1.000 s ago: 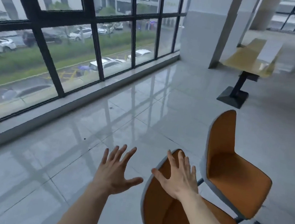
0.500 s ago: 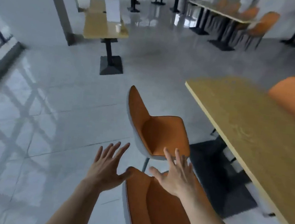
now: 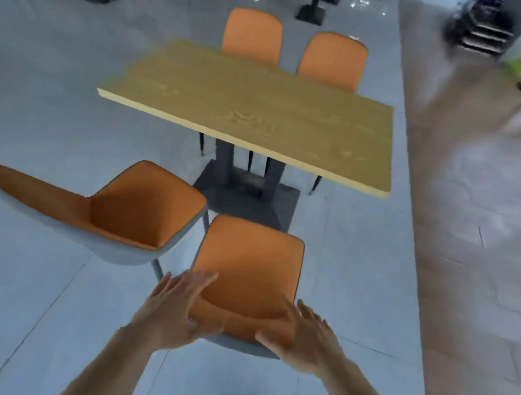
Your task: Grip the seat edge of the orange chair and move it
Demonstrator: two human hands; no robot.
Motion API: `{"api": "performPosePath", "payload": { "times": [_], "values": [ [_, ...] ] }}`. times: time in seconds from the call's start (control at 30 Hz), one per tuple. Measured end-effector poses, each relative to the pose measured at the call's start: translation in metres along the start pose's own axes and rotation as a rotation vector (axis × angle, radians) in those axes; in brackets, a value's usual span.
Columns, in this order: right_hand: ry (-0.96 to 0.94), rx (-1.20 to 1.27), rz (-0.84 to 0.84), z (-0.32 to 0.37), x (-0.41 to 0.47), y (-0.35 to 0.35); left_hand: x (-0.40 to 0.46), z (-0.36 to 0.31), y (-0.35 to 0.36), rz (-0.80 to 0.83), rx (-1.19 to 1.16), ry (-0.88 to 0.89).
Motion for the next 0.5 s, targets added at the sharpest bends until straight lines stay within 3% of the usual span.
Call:
{"api": "performPosePath", "payload": {
  "times": [0.07, 0.2, 0.5],
  "values": [
    [0.005, 0.073, 0.063, -0.004, -0.016, 0.025, 0.002, -0.007, 0.012, 0.091, 0.039, 0.077],
    [0.006, -0.015, -0.088, -0.001, -0.011, 0.052, 0.005, -0.006, 0.034, 0.251, 0.151, 0.15],
    [-0.006, -0.059, -0.431, 0.012, 0.015, 0.06, 0.028, 0.022, 0.033, 0.071, 0.238, 0.193]
  ]
}}
Point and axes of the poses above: each hand's wrist, its own x-axis towards the middle knuckle, its own y-axis out of the palm, z = x × y, the point moved 5 cm from there along x, towards the middle knuckle, and after that the axes turned 4 degrees about y, right-handed, at the moved point
